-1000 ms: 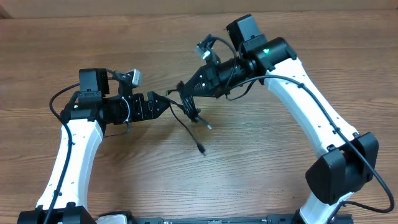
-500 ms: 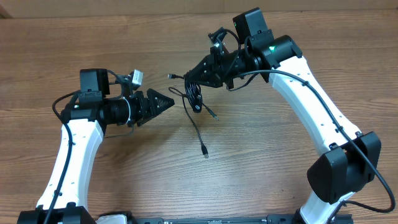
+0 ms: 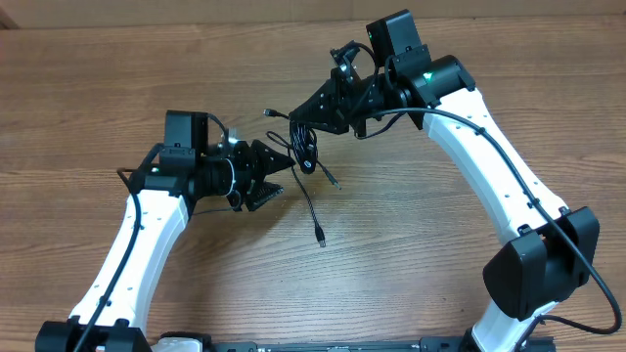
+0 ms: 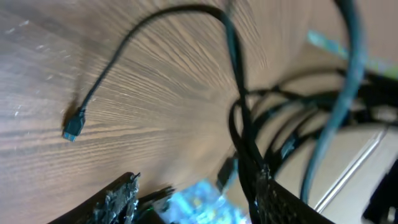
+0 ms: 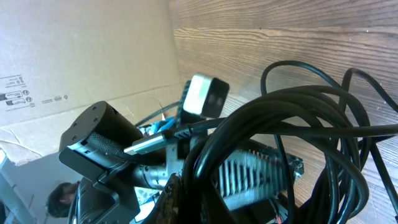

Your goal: Untangle cables

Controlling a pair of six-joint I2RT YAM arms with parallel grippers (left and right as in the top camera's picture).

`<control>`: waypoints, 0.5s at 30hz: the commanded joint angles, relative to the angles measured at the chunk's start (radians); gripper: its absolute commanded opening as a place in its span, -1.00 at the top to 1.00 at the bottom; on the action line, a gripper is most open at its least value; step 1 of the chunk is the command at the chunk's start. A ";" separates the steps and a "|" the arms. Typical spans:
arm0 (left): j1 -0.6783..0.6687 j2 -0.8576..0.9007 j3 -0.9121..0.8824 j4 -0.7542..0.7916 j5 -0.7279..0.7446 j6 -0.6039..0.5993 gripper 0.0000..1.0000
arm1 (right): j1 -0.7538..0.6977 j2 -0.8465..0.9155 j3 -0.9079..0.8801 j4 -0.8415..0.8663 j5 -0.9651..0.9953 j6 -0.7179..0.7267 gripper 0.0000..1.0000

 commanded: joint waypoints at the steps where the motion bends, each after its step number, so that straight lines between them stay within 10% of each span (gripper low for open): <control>1: -0.014 0.014 -0.018 0.042 -0.090 -0.246 -0.22 | 0.002 -0.023 0.018 -0.004 -0.010 0.009 0.92; 15: -0.126 0.038 -0.018 0.210 -0.099 -0.373 -0.02 | 0.004 -0.023 0.018 -0.005 -0.010 0.013 0.92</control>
